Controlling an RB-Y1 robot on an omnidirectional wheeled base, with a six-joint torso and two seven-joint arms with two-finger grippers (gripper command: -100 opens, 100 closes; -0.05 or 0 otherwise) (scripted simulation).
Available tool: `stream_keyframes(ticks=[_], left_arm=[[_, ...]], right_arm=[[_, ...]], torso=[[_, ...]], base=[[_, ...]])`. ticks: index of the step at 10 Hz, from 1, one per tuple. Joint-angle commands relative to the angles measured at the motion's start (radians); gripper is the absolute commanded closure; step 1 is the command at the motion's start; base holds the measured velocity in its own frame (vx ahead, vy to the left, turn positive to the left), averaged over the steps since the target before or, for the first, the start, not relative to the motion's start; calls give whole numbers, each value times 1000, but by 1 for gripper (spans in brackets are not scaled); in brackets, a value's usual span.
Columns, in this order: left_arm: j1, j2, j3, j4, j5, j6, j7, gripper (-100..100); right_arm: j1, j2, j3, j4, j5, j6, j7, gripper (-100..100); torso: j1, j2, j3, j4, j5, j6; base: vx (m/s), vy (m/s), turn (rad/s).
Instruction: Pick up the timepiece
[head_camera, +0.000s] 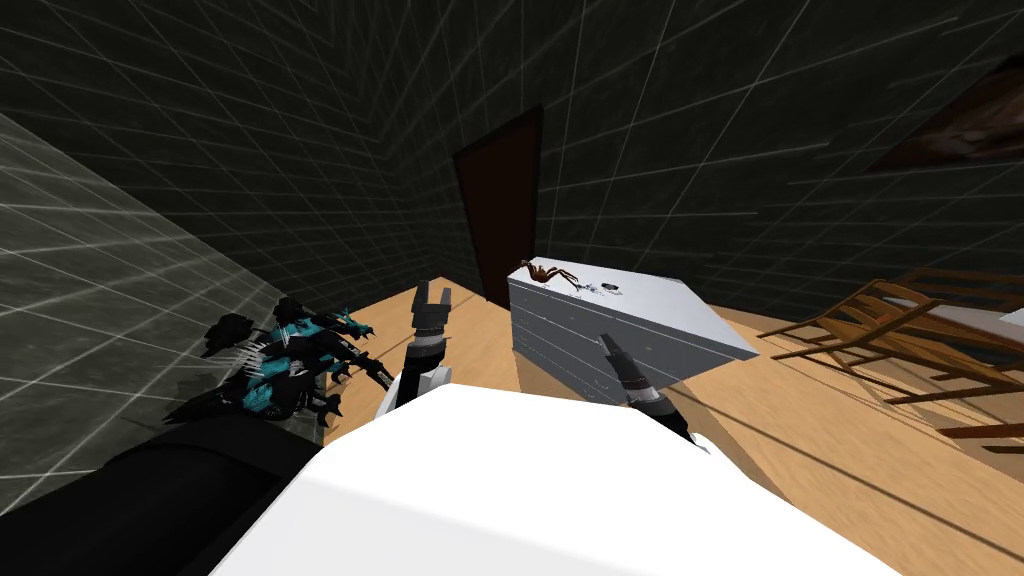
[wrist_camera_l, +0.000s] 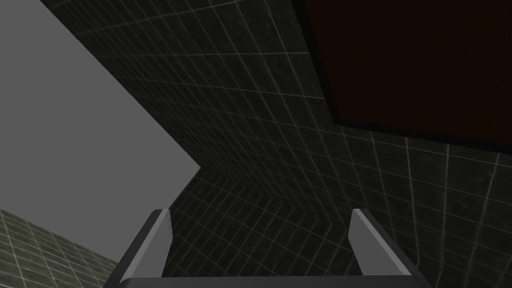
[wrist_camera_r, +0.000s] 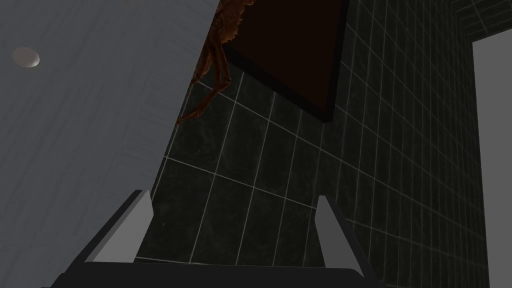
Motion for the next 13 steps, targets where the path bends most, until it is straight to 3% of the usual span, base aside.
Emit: stream_keyframes(ticks=[1, 6, 13], left_arm=[[0, 0, 0, 0, 0, 0, 0, 0], [0, 0, 0, 0, 0, 0, 0, 0], [0, 0, 0, 0, 0, 0, 0, 0]], right_arm=[[-5, -30, 6, 39, 6, -14, 7, -100], [19, -180, 29, 175, 34, -90, 35, -100], [44, -386, 50, 350, 54, -153, 57, -100]], torso=[[0, 0, 0, 0, 0, 0], [-3, 0, 0, 0, 0, 1], [-3, 0, 0, 0, 0, 0]], base=[[-71, 113, 63], [-80, 110, 113], [-78, 106, 104]])
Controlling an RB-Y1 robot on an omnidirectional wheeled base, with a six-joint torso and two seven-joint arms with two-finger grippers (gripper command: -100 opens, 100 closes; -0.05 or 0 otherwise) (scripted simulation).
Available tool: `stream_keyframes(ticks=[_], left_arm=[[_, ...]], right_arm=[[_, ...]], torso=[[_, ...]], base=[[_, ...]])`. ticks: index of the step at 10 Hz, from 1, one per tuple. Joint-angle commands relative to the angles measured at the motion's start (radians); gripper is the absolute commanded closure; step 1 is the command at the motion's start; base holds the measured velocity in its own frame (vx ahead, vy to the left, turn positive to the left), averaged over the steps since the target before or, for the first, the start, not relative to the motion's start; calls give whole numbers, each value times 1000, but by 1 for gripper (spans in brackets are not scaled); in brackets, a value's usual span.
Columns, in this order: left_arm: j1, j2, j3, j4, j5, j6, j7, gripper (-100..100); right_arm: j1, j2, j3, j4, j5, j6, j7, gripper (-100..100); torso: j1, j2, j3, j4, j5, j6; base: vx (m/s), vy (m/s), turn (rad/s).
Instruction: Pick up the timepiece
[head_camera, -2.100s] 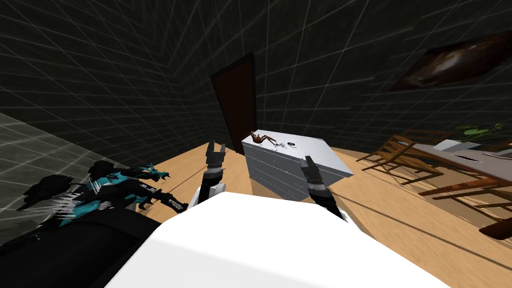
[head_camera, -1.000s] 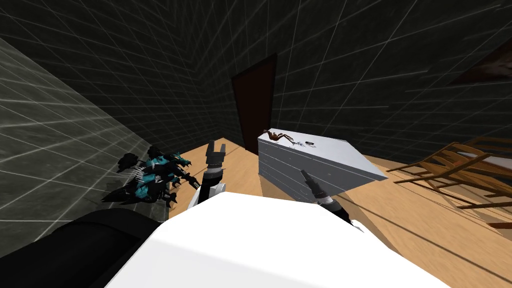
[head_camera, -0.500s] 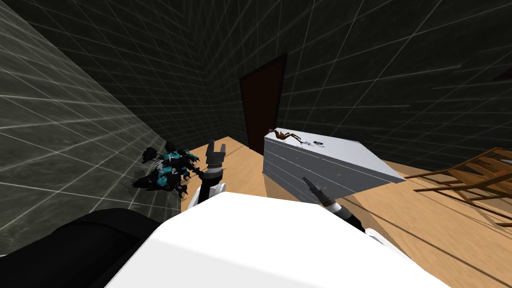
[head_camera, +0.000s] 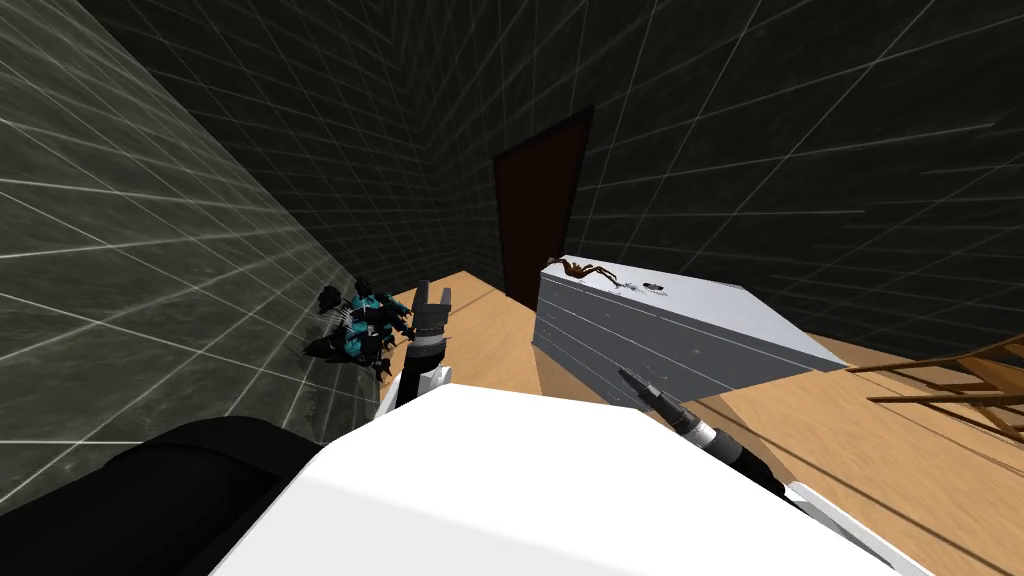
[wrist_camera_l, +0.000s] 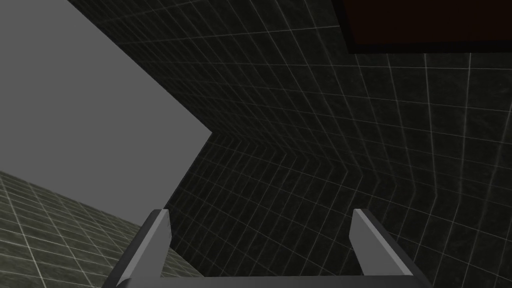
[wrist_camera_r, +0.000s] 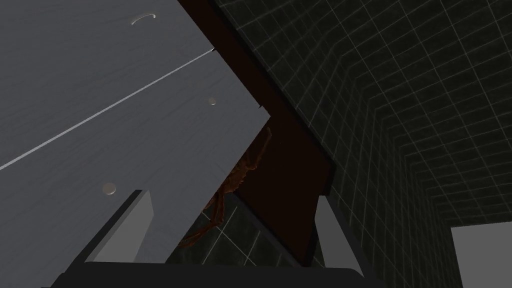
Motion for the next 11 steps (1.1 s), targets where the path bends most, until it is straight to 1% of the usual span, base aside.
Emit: stream_keyframes(ticks=[1, 2, 3, 4, 5, 6, 7, 8, 9, 10, 11], left_arm=[[0, 0, 0, 0, 0, 0, 0, 0], [0, 0, 0, 0, 0, 0, 0, 0], [0, 0, 0, 0, 0, 0, 0, 0], [0, 0, 0, 0, 0, 0, 0, 0], [0, 0, 0, 0, 0, 0, 0, 0], [0, 0, 0, 0, 0, 0, 0, 0], [0, 0, 0, 0, 0, 0, 0, 0], [0, 0, 0, 0, 0, 0, 0, 0], [0, 0, 0, 0, 0, 0, 0, 0], [0, 0, 0, 0, 0, 0, 0, 0], [0, 0, 0, 0, 0, 0, 0, 0]], right_arm=[[11, -50, 9, 50, 7, -14, 8, -100], [11, -81, 9, 59, 7, -14, 8, -100], [21, -112, 15, 107, 11, -30, 12, -100], [21, -139, 15, 111, 11, -30, 12, -100], [21, -151, 15, 111, 11, -30, 12, -100], [30, -190, 21, 159, 15, -44, 15, -100], [30, -216, 21, 162, 15, -44, 15, -100], [40, -242, 27, 210, 18, -56, 17, -100], [40, -276, 27, 211, 18, -56, 17, -100], [40, -286, 27, 211, 18, -56, 17, -100], [50, -325, 34, 260, 19, -66, 18, -100]], torso=[[0, 0, 0, 0, 0, 0], [0, 0, 0, 0, 0, 0], [0, 0, 0, 0, 0, 0], [1, 0, 0, 0, 0, 0], [0, -1, -1, 0, 0, 0], [-3, -3, -2, -1, -1, 0], [-3, -3, -2, -1, -1, 0], [-3, -3, -1, -1, -1, 0], [-2, -1, -1, 0, 0, 0], [-2, -2, -1, 0, -1, 0], [-4, -3, -2, -1, -1, 0]], base=[[-82, 82, 155], [-63, 81, 92], [-69, 112, 165], [-50, 86, 70], [-13, 29, -22], [-28, 52, 161], [-36, 48, 93], [-57, 68, 153], [-50, 53, 78], [-17, 21, -7], [-23, 49, 130]])
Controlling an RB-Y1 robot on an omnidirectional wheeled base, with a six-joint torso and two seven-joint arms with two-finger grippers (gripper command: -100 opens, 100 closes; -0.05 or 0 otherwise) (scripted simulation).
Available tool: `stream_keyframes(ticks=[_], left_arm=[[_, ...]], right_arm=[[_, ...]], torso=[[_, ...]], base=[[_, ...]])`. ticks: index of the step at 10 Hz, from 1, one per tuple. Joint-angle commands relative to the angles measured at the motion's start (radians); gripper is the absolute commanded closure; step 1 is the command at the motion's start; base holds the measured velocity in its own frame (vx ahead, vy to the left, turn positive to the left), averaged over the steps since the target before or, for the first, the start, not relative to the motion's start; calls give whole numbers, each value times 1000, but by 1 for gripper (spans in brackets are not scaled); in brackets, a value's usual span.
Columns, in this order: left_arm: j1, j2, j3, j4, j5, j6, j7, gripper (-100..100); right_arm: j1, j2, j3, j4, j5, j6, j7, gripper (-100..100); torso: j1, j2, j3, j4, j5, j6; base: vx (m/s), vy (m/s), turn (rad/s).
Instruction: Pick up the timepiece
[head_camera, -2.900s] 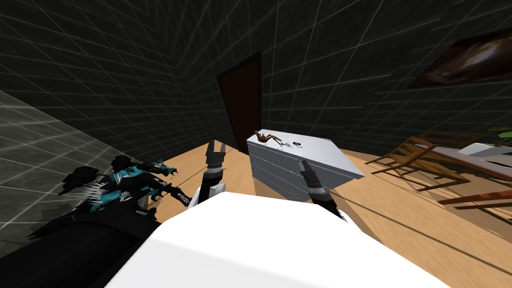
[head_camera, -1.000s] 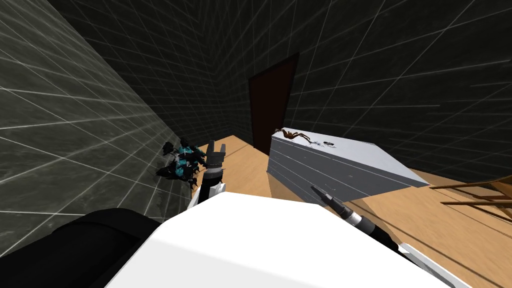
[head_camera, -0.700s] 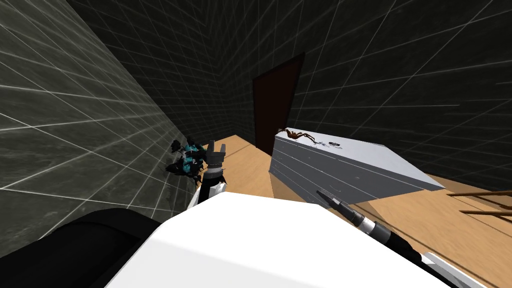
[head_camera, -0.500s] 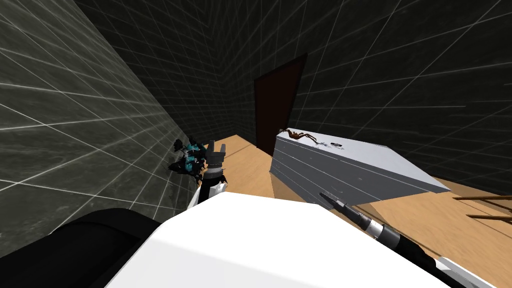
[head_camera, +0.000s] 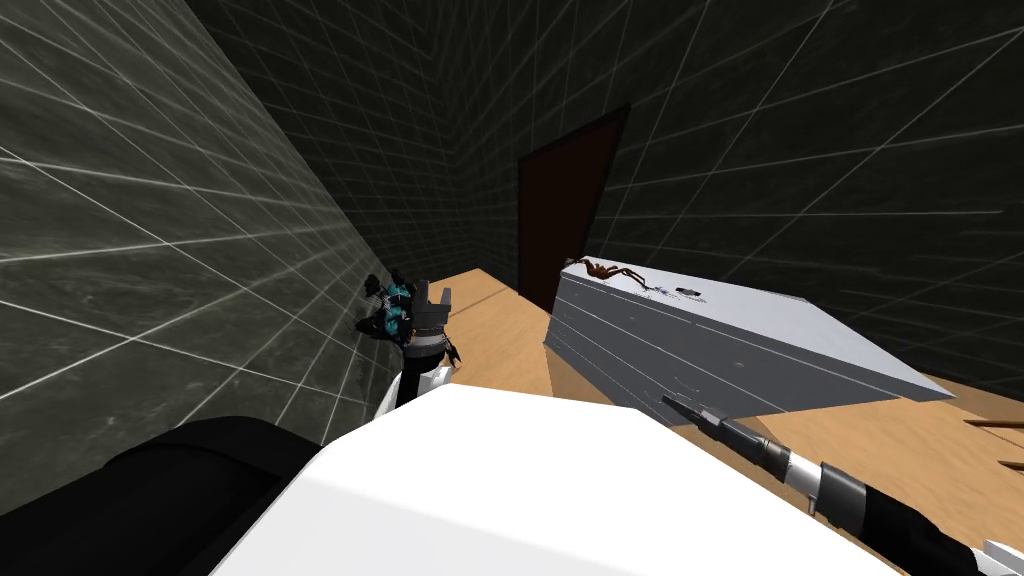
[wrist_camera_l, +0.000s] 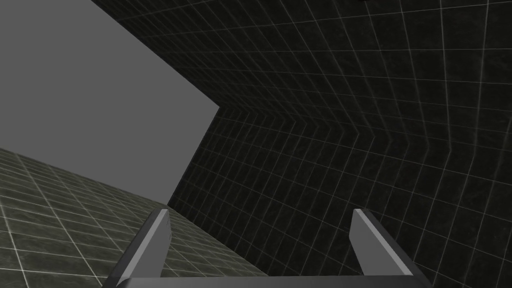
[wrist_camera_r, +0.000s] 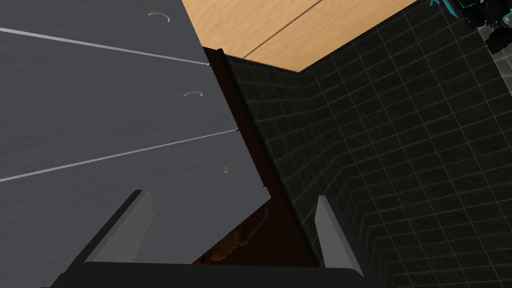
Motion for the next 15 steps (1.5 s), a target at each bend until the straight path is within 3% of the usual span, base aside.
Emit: stream_keyframes(ticks=[1, 4, 5, 6, 11, 12, 15], left_arm=[[0, 0, 0, 0, 0, 0, 0, 0], [0, 0, 0, 0, 0, 0, 0, 0], [0, 0, 0, 0, 0, 0, 0, 0], [0, 0, 0, 0, 0, 0, 0, 0], [0, 0, 0, 0, 0, 0, 0, 0], [0, 0, 0, 0, 0, 0, 0, 0], [0, 0, 0, 0, 0, 0, 0, 0]], right_arm=[[5, -48, 3, 14, 1, 2, 0, -100], [26, -139, 15, 108, 3, -13, -1, -100], [26, -177, 15, 101, 3, -13, -1, -100], [26, -181, 15, 108, 3, -13, -1, -100], [56, -340, 33, 236, 2, -24, -7, -100], [56, -362, 33, 236, 2, -24, -7, -100], [78, -460, 47, 309, 0, -25, -14, -100]], torso=[[0, 0, 0, 0, 0, 0], [-1, 0, 0, 0, 0, 0], [0, 0, 0, 0, 0, 0], [-1, 0, 0, 0, 0, 1], [-3, -2, -1, 0, -1, 1], [-4, -2, -1, 0, -1, 0], [-5, -4, -2, -1, -2, 0]], base=[[-25, 40, 95], [-29, 37, 145], [-18, 21, 81], [0, 0, 0], [-2, 0, 142], [9, -19, 78], [26, -42, 149]])
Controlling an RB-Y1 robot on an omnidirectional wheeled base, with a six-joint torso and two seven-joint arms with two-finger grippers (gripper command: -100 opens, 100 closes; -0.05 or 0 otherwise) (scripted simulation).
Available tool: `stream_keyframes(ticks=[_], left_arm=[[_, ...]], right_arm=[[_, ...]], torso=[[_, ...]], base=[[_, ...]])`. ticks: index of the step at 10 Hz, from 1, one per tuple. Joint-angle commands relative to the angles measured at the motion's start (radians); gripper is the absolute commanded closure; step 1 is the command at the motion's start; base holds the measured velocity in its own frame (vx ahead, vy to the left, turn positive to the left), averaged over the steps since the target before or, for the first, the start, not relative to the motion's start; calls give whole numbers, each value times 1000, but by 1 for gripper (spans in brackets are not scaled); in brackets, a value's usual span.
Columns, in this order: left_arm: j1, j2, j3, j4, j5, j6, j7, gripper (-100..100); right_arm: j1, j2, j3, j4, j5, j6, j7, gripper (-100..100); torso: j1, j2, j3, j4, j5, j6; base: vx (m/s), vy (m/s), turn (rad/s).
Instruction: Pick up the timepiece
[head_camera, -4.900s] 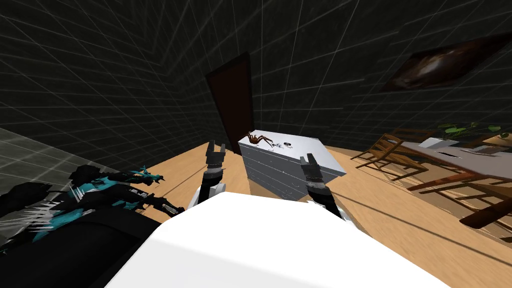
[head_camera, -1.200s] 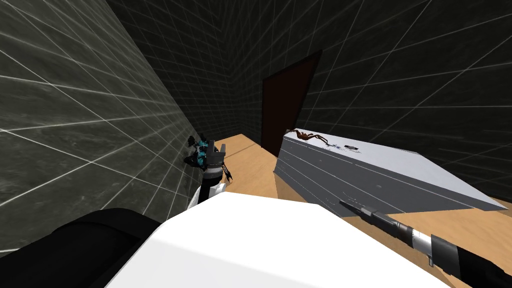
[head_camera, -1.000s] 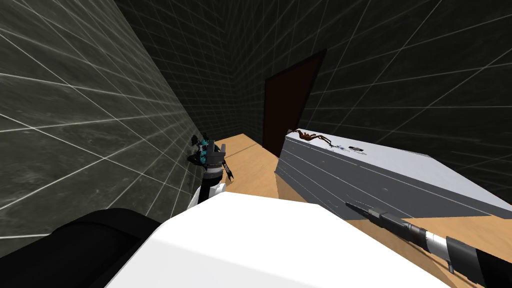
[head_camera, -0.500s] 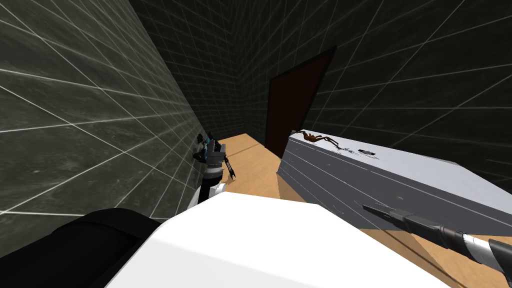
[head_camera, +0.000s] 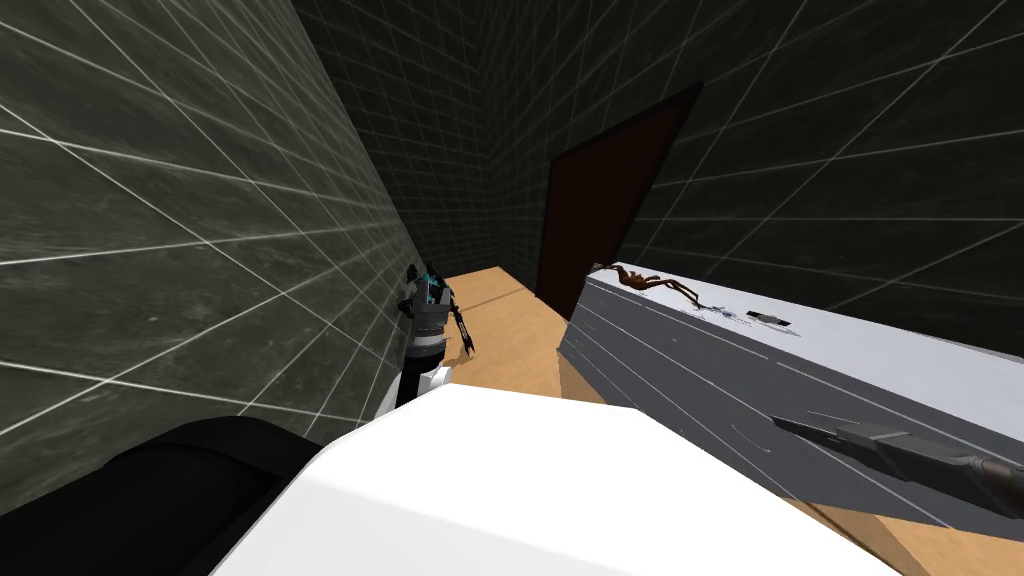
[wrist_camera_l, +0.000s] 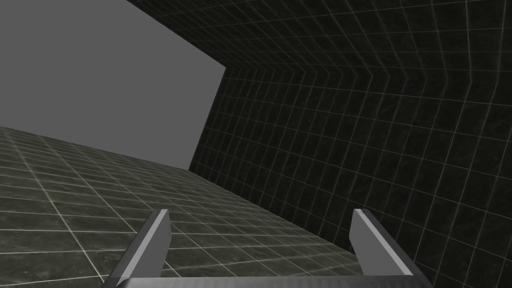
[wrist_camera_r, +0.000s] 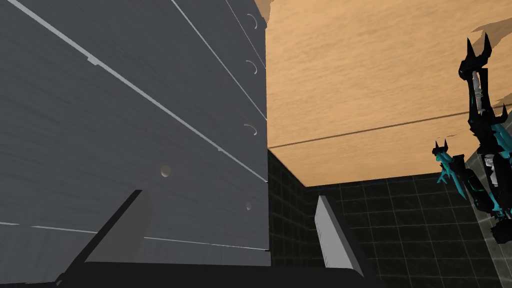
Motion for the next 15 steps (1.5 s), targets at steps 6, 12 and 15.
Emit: stream_keyframes(ticks=[6, 12, 15], left_arm=[[0, 0, 0, 0, 0, 0, 0, 0], [0, 0, 0, 0, 0, 0, 0, 0], [0, 0, 0, 0, 0, 0, 0, 0]], right_arm=[[29, -148, 18, 72, -3, 7, -12, -100], [71, -260, 48, 135, 0, 20, -23, -100], [84, -287, 59, 148, 2, 25, -27, -100]], torso=[[-2, -2, -1, 0, -1, 0], [-1, 0, 0, 0, 0, 0], [-5, -2, -1, -1, -2, 2]], base=[[38, -62, 98], [53, -91, 113], [63, -145, 73]])
